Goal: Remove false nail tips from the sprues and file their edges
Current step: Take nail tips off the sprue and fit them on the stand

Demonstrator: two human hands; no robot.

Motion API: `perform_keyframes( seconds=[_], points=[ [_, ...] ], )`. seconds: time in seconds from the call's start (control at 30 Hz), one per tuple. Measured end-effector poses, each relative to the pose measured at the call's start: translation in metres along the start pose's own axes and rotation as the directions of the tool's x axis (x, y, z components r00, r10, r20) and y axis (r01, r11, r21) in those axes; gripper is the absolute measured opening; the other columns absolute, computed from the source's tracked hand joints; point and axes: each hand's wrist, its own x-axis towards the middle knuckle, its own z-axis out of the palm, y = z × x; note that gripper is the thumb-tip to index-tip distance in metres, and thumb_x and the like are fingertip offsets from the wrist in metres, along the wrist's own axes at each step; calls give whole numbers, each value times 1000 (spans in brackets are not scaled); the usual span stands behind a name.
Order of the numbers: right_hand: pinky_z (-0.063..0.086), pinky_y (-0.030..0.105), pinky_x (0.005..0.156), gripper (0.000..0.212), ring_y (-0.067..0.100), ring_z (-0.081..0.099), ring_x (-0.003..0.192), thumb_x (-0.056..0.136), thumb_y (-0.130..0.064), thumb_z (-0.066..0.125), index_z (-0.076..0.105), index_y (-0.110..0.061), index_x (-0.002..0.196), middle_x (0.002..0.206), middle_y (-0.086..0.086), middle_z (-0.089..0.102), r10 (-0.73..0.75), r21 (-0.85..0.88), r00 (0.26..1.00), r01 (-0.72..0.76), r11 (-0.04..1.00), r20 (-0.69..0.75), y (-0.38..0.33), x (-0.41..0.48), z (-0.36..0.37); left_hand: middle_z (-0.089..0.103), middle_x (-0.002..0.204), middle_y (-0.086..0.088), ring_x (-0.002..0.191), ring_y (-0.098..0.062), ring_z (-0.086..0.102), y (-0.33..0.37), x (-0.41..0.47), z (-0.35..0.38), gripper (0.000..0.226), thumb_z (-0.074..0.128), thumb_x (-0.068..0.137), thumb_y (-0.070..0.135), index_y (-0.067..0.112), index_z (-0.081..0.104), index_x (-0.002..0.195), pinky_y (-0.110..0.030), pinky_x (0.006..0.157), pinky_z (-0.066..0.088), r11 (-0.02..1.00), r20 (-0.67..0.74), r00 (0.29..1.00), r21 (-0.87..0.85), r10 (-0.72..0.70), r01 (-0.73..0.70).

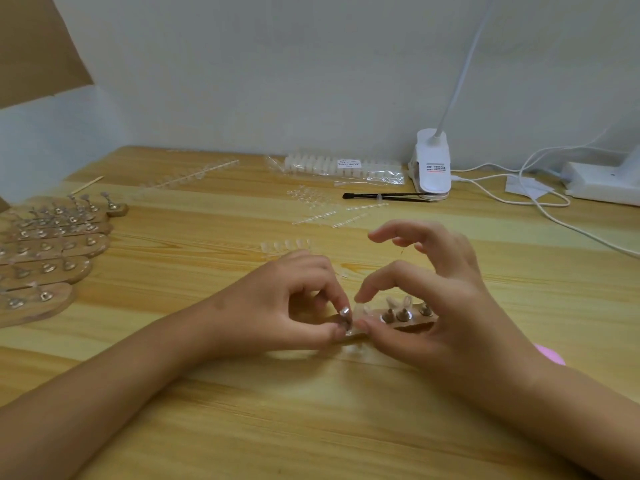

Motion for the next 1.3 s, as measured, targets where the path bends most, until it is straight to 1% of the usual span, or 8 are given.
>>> perform_keyframes(
  seconds=[0.13, 0.3, 0.43, 0.6, 0.7, 0.93, 1.1, 1.3],
  points=[
    [33, 42, 101, 21, 16, 41, 121, 80, -48, 61, 71, -31, 89, 132, -8, 48, -7, -37, 1000, 8, 999, 21, 1, -1, 5, 56, 74, 0, 80, -18, 50, -4, 2, 1, 13, 75, 80, 44, 33, 66, 79, -29, 75, 41, 999, -16, 1000, -30, 22, -23],
    [30, 40, 102, 20, 16, 42, 122, 82, -47, 61, 71, -32, 90, 130, -10, 50, -4, -14, 1000, 4, 1000, -6, 1, 0, 10, 56, 73, 0, 79, -15, 50, -2, 3, 0, 18, 81, 79, 34, 36, 63, 76, -27, 74, 41, 998, -15, 1000, -57, 0, -1],
    [31, 44, 102, 19, 15, 42, 123, 83, -45, 59, 73, -34, 90, 128, -12, 52, 6, -4, 1000, -6, 1000, -4, 0, 0, 11, 56, 73, 0, 79, -17, 51, -1, 3, 1, 17, 80, 77, 34, 37, 63, 76, -34, 75, 42, 998, -23, 1000, -70, -1, -1],
    [29, 45, 101, 21, 17, 44, 123, 81, -46, 57, 73, -33, 85, 124, -12, 57, 1, -56, 1000, 0, 998, 5, -3, 0, 10, 55, 71, 0, 78, -14, 50, -1, 3, 0, 12, 78, 77, 35, 29, 68, 77, -30, 74, 42, 997, -15, 1000, -73, -1, 0],
    [30, 46, 101, 22, 15, 44, 123, 81, -46, 56, 73, -32, 86, 124, -12, 57, -1, -60, 1000, 1, 998, 10, -3, 0, 10, 54, 71, 4, 78, -12, 50, -3, 3, 0, 13, 81, 77, 30, 22, 71, 78, -34, 74, 42, 998, -10, 1000, -69, -9, 9],
    [28, 43, 102, 22, 11, 43, 124, 82, -47, 56, 73, -33, 86, 123, -15, 57, 14, -45, 1000, -14, 999, 3, -3, 0, 10, 54, 71, 2, 77, -13, 50, -4, 4, 1, 13, 79, 77, 41, 31, 69, 78, -33, 73, 42, 997, -17, 1000, -76, 5, -6],
    [28, 45, 100, 23, 15, 45, 123, 81, -48, 56, 72, -32, 83, 122, -14, 58, 19, -55, 1000, -18, 998, 4, -3, 0, 11, 54, 71, 4, 78, -13, 50, -5, 4, 1, 12, 82, 78, 31, 28, 70, 78, -36, 74, 42, 996, -2, 1000, -86, -20, 20],
    [29, 44, 100, 22, 18, 49, 120, 79, -45, 59, 71, -28, 81, 117, -12, 61, -22, -96, 1000, 22, 995, -4, -1, 1, 13, 54, 71, 4, 77, -11, 49, -5, 3, 0, 14, 81, 78, 29, 30, 67, 76, -35, 73, 42, 996, 4, 1000, -89, -25, 25]
  ],
)
